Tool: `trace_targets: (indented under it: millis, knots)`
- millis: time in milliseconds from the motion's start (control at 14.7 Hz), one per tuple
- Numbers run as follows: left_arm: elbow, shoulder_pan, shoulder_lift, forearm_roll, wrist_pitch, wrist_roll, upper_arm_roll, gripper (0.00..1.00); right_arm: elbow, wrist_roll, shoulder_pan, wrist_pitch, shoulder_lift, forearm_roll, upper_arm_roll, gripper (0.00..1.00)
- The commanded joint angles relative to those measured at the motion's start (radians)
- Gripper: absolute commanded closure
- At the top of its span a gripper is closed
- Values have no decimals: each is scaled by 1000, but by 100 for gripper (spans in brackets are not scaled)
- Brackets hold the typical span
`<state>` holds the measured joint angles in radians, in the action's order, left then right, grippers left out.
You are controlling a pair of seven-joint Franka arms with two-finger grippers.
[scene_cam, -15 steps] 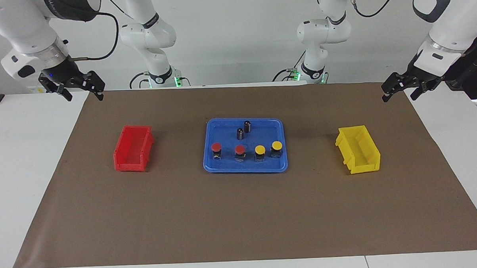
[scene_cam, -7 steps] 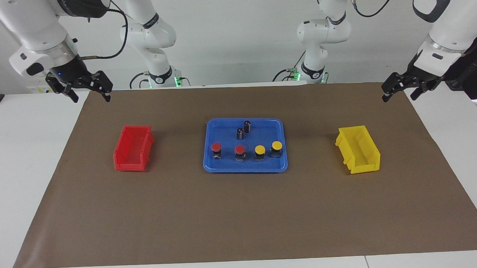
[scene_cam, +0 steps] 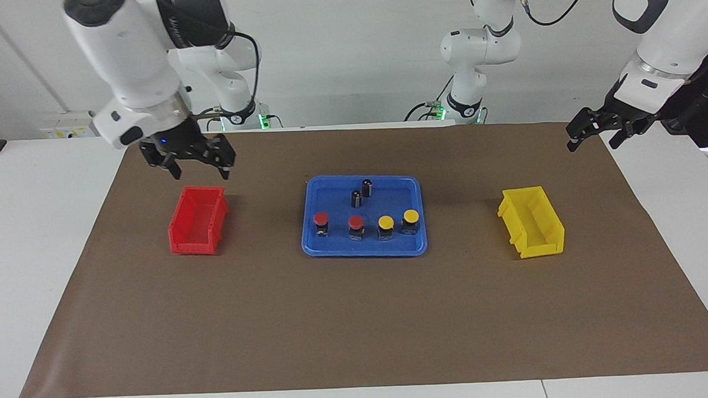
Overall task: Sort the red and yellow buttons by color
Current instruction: 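Reach the right gripper to the red button nearest the red bin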
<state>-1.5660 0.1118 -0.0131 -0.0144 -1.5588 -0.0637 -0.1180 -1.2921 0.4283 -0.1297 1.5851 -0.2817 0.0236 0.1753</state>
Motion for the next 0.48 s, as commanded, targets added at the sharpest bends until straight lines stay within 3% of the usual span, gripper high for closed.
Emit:
trace_targets:
  millis: [0, 204, 409]
  knots:
    - [-6, -7, 8, -10, 11, -7, 3, 0, -123, 137, -89, 157, -21, 9, 4, 0]
    - [-6, -7, 8, -10, 11, -7, 3, 0, -388, 211, -148, 399, 36, 15, 4, 0]
    - [-6, -7, 8, -10, 11, -7, 3, 0, -521, 214, -180, 524, 36, 15, 4, 0]
